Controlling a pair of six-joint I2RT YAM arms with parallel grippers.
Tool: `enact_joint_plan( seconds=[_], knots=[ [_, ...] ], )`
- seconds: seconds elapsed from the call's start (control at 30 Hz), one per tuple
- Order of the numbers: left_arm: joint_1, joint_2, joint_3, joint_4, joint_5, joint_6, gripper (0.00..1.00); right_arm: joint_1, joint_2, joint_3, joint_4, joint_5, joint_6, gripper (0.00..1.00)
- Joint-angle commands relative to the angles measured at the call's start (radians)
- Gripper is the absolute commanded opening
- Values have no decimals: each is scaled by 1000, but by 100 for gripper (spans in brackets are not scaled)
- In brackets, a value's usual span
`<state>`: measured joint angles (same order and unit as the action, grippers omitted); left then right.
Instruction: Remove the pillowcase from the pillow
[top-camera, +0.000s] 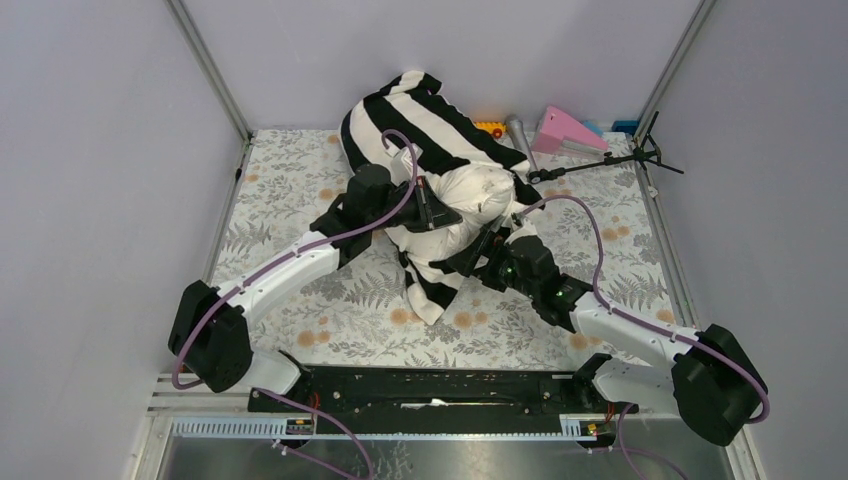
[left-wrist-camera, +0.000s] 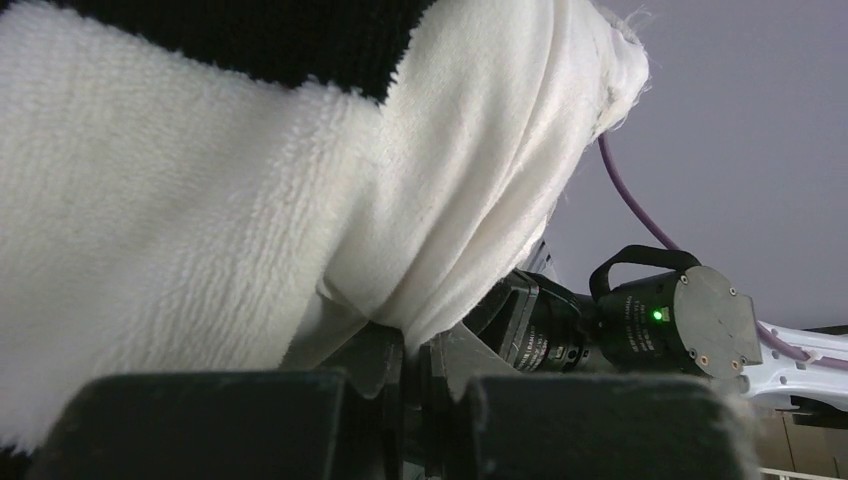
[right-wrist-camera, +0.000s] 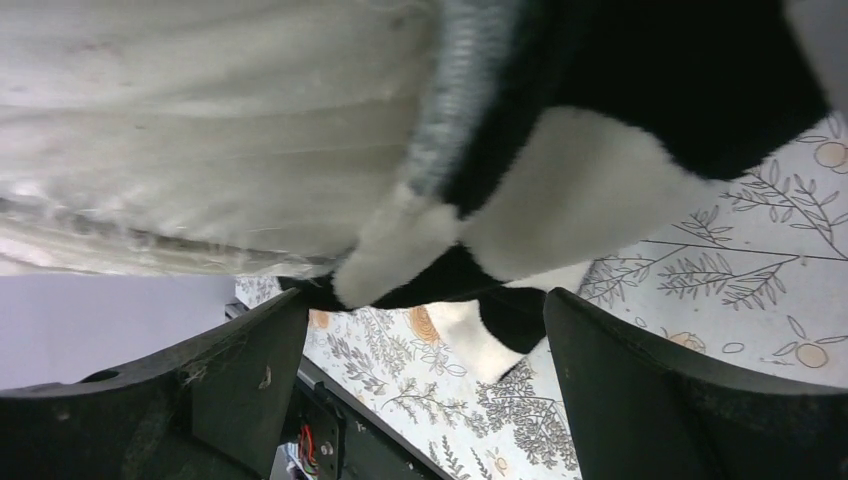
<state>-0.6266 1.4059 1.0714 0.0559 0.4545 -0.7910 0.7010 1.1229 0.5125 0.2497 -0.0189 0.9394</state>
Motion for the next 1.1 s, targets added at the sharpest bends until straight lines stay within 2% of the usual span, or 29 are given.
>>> enact_joint_plan(
  seconds=[0.0, 0.17, 0.27, 0.6, 1.07],
  knots=[
    [-5, -14, 79, 168, 9, -38, 0, 23, -8, 49, 66, 43, 27, 95],
    [-21, -1, 101, 189, 1, -63, 0, 25, 7, 56, 55, 151, 94, 94],
    [-25, 3, 124, 185, 5, -67, 0, 24, 51, 64, 41, 175, 118, 90],
    [-10, -11, 319, 3, -53, -14, 0, 24, 182, -98, 188, 176, 134, 72],
    [5, -118, 310, -65, -110, 4, 0, -34, 410, -82, 252, 105, 81, 57]
  ],
)
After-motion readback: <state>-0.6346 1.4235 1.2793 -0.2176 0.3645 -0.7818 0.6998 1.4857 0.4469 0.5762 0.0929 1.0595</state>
